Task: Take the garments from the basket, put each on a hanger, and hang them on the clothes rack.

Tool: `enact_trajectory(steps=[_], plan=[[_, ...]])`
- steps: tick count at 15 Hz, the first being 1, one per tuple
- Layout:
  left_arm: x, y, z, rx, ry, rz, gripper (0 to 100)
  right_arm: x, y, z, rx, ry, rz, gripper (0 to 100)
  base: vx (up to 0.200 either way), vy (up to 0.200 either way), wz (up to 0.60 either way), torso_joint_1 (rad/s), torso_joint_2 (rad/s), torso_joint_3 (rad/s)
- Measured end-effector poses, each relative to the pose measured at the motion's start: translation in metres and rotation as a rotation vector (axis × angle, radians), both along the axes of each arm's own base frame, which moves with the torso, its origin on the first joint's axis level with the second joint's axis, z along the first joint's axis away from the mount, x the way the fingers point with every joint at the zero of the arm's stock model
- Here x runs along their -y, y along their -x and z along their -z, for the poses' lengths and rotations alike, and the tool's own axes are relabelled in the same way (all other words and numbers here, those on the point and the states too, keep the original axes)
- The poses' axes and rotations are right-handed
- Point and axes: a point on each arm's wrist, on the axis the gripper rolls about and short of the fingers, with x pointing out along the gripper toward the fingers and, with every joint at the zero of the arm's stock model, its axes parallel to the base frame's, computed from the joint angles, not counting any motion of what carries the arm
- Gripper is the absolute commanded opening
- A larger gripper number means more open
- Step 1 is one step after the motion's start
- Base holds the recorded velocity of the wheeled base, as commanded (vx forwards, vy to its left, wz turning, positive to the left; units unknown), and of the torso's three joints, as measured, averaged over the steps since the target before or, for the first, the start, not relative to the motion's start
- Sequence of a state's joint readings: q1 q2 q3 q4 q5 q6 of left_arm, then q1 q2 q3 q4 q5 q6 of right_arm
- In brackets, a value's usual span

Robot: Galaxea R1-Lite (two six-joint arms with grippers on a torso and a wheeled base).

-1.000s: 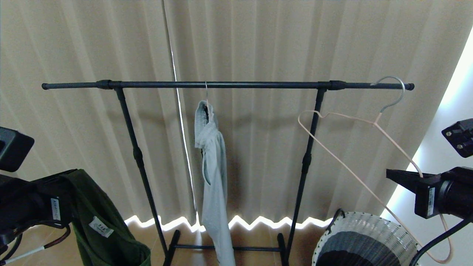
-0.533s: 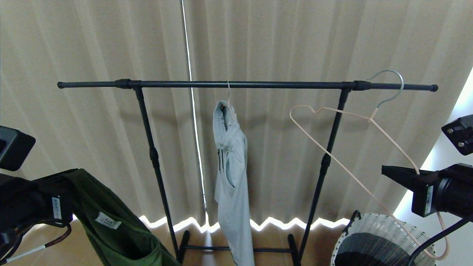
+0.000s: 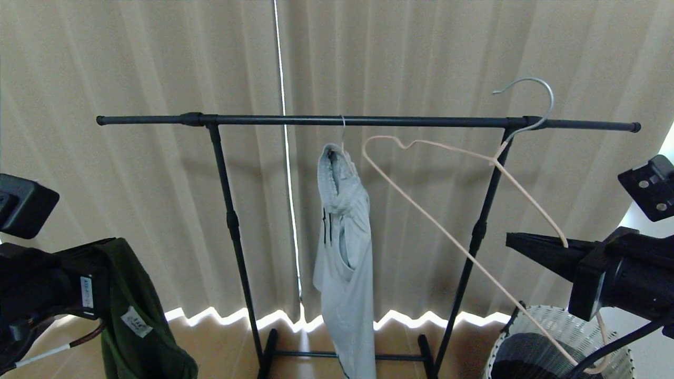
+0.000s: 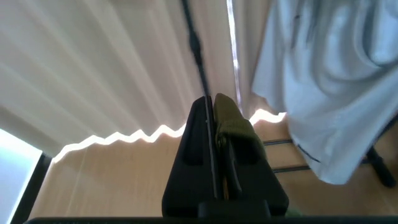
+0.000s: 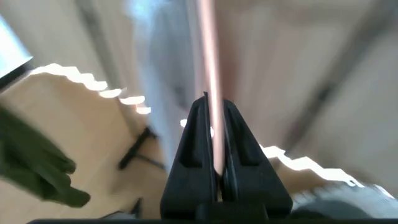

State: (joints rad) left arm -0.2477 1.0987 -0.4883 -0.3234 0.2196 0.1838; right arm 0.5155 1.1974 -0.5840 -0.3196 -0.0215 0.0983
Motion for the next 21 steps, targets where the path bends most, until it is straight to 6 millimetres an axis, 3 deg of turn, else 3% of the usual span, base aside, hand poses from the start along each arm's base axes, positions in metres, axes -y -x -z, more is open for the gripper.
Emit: enact_trajectory(steps=[3, 7, 12, 17, 21], plan=[[0.005, -0.018, -0.016, 0.028, -0.006, -0.006, 0, -0.023, -0.002, 0.001, 0.017, -0.034, -0.114, 0, 0.000, 0.000, 0.00, 0.000, 0.00, 0.000], [0.025, -0.059, -0.035, 0.051, 0.052, -0.114, 0, -0.062, 0.001, 0.012, -0.022, -0.064, -0.263, 0, 0.000, 0.000, 0.00, 0.000, 0.00, 0.000], [0.059, -0.114, -0.045, 0.084, 0.150, -0.236, 0, -0.082, 0.008, 0.020, -0.065, -0.062, -0.409, 0, 0.000, 0.000, 0.00, 0.000, 0.00, 0.000], [0.078, -0.120, -0.039, 0.063, 0.152, -0.189, 0, -0.094, 0.001, 0.026, -0.059, -0.065, -0.426, 0, 0.000, 0.000, 0.00, 0.000, 0.00, 0.000], [0.081, -0.120, -0.038, 0.059, 0.151, -0.180, 0, -0.104, -0.005, 0.030, -0.041, -0.076, -0.434, 0, 0.000, 0.000, 0.00, 0.000, 0.00, 0.000]])
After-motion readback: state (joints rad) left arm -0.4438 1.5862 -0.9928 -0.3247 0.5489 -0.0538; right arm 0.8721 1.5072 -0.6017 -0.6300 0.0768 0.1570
